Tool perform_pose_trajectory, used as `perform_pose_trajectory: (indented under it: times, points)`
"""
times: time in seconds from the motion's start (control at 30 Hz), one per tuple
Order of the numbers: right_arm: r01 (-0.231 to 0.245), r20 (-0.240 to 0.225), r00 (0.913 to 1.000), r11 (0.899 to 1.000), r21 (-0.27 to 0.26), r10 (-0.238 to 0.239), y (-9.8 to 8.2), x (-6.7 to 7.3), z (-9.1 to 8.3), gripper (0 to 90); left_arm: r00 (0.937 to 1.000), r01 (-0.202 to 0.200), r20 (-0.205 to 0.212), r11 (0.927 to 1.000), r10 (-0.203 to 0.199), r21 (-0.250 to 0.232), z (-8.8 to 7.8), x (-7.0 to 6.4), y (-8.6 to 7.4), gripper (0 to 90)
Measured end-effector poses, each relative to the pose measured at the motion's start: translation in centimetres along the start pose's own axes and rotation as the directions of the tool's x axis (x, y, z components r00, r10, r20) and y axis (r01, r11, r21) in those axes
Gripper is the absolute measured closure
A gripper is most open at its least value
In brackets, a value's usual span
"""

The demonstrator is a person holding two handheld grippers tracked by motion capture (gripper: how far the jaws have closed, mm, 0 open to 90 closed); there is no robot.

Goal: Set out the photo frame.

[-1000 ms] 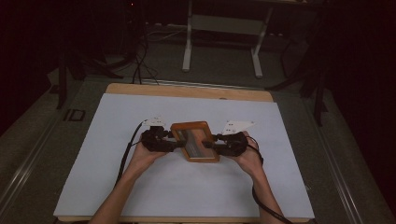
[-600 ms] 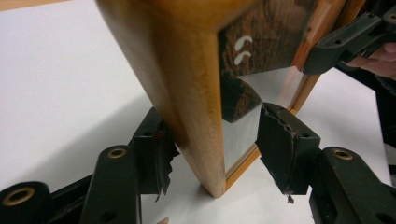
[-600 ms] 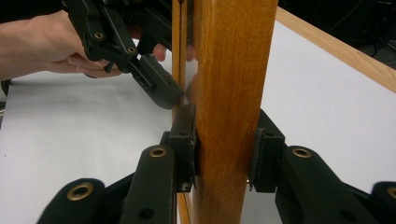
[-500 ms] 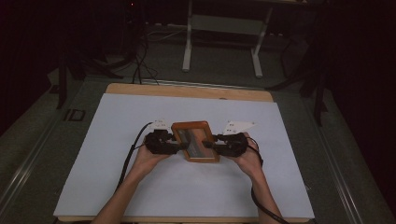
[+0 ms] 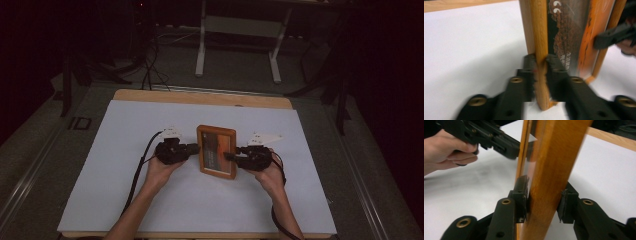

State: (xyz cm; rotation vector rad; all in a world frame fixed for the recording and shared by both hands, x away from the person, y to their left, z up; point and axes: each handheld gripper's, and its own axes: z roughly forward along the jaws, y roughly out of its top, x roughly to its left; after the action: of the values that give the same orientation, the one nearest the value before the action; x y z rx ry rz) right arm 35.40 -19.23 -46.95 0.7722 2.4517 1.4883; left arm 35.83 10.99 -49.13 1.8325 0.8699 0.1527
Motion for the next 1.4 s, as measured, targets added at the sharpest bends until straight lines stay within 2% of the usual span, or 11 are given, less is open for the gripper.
perform_pose_trajectory:
  times: [0.1, 0.2, 0.33, 0.4, 0.43, 0.47, 0.57, 0.67, 0.73, 1.0, 1.4]
  points:
    - [-0.006, -0.001, 1.0, 1.0, 0.001, 0.006, -0.2, -0.2, -0.1, 64.6, 0.9997, -0.002, 0.025, 0.9999, 0.002, -0.011, 0.0, 0.1, -0.1, 85.0]
    - [0.0, -0.004, 1.0, 1.0, 0.006, 0.0, -0.3, -0.4, -0.1, 65.2, 0.9993, -0.012, 0.036, 0.9999, 0.012, -0.012, 0.0, 0.0, 0.0, 79.9]
    - [0.032, -0.015, 0.9994, 0.999, 0.009, -0.032, -0.2, 0.0, -0.1, 66.3, 0.9996, -0.012, 0.025, 0.9999, 0.012, -0.009, 0.1, -0.1, 0.1, 62.1]
    - [0.032, -0.015, 0.9994, 0.999, 0.009, -0.032, -0.2, 0.0, -0.1, 66.3, 0.9996, -0.009, 0.026, 0.9999, 0.009, -0.004, 0.2, -0.1, 0.1, 58.1]
    - [0.037, -0.013, 0.9992, 0.999, 0.01, -0.037, -0.1, 0.1, -0.1, 66.4, 0.9981, -0.008, 0.06, 0.9999, 0.008, 0.006, 0.5, 0.1, 0.0, 58.1]
    - [0.061, -0.02, 0.998, 0.998, 0.012, -0.06, -0.1, 0.2, -0.2, 66.8, 0.997, -0.013, 0.076, 0.9999, 0.013, 0.009, 0.6, 0.0, 0.0, 51.2]
    - [0.106, -0.029, 0.994, 0.994, 0.016, -0.105, -0.1, 0.4, -0.2, 67.2, 0.9928, -0.053, 0.109, 0.9981, 0.049, 0.03, 0.9, -0.3, 0.2, 46.7]
    - [0.147, -0.05, 0.9879, 0.989, 0.014, -0.147, 0.0, 0.7, -0.2, 67.9, 0.984, -0.094, 0.156, 0.9946, 0.087, 0.043, 1.1, -0.7, 0.3, 44.8]
    - [0.174, -0.053, 0.9835, 0.985, 0.016, -0.173, 0.3, 1.0, -0.2, 68.0, 0.9822, -0.136, 0.138, 0.9892, 0.128, 0.055, 1.1, -1.0, 0.2, 46.9]
    - [0.12, -0.04, 0.992, 0.993, 0.019, -0.12, 0.4, 0.6, 0.0, 63.4, 0.9845, -0.145, 0.109, 0.9874, 0.137, 0.064, 0.9, -1.4, 0.3, 52.0]
    - [0.027, -0.071, 0.9971, 0.999, -0.029, -0.029, 0.5, 0.5, 0.0, 60.2, 0.9844, -0.11, 0.143, 0.993, 0.102, 0.044, -0.6, -1.2, 0.8, 57.4]
